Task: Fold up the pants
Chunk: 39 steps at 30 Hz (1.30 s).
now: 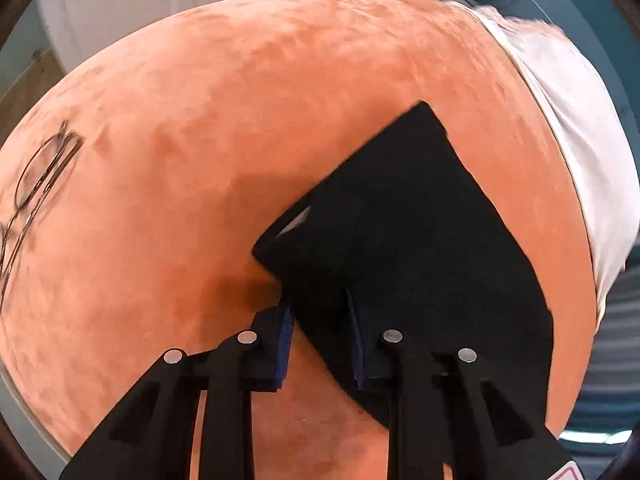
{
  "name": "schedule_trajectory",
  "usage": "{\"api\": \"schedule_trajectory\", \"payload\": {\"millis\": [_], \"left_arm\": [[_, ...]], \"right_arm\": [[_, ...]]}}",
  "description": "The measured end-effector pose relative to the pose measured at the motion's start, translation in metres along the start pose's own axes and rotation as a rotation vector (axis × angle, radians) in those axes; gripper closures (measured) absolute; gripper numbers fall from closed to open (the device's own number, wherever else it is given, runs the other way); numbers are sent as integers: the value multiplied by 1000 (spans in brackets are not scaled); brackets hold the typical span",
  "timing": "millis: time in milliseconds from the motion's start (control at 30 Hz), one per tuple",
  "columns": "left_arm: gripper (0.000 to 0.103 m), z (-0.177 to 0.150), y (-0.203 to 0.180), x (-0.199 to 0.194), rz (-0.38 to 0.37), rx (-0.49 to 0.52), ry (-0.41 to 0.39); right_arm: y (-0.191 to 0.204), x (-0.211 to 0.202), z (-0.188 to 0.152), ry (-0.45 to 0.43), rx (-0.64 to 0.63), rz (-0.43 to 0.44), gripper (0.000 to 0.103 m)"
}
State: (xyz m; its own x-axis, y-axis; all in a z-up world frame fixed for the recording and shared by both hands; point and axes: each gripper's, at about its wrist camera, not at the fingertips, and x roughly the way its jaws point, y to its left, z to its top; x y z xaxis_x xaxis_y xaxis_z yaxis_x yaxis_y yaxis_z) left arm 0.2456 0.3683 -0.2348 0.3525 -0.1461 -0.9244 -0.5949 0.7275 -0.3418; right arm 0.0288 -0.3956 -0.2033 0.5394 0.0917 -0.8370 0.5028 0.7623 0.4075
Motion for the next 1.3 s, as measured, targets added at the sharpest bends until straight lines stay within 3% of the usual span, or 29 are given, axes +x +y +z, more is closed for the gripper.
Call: {"api": "schedule_trajectory", "payload": {"millis": [67,133,267,333,400,433,467,500,533,567,733,900,1033,1100,1167,1200,1300], "left_arm": [[70,-2,-2,4,37,15,8],[64,-3,-4,1,16,-1,7],[43,-4,-12,8,-24,-30,-10],[36,-5,-22,12,-10,-14,-27],[36,-7,-28,11,42,31,-45],[39,-8,-32,11,69,56,-60],[52,-9,-36,11,86,71,-82],[76,-7,-38,9,69,73,-87],[87,-5,-38,8,35,67,-76],[88,-4,-38,1,8,44,-63],[89,-6,-49,-47,16,150,-50],[88,-21,-37,-86,-1,192,17],[87,-41,1,-62,65,191,117],[77,-55,22,-41,102,184,153],[74,-61,38,-37,61,126,100],[70,-64,38,-42,57,124,82],[67,-77,27,-65,144,204,4]], "right_arm": [[-30,1,23,-53,54,-24,51],[-53,6,42,-84,117,-29,51],[-104,33,80,-99,293,1,50],[-114,47,88,-105,335,29,50],[-113,53,97,-148,340,51,52],[-109,56,99,-150,333,49,77],[-105,60,103,-138,320,39,91],[-103,61,105,-136,329,53,92],[-99,57,106,-144,332,50,93],[-96,50,107,-157,332,65,93],[-86,-15,112,-186,317,141,94],[-88,-63,103,-157,251,109,94],[-125,-62,81,-112,294,11,94],[-158,-29,62,-20,339,-33,93],[-174,-7,48,13,352,-28,92],[-176,-7,43,-18,358,-1,91],[-179,-12,40,-49,383,44,87]]}}
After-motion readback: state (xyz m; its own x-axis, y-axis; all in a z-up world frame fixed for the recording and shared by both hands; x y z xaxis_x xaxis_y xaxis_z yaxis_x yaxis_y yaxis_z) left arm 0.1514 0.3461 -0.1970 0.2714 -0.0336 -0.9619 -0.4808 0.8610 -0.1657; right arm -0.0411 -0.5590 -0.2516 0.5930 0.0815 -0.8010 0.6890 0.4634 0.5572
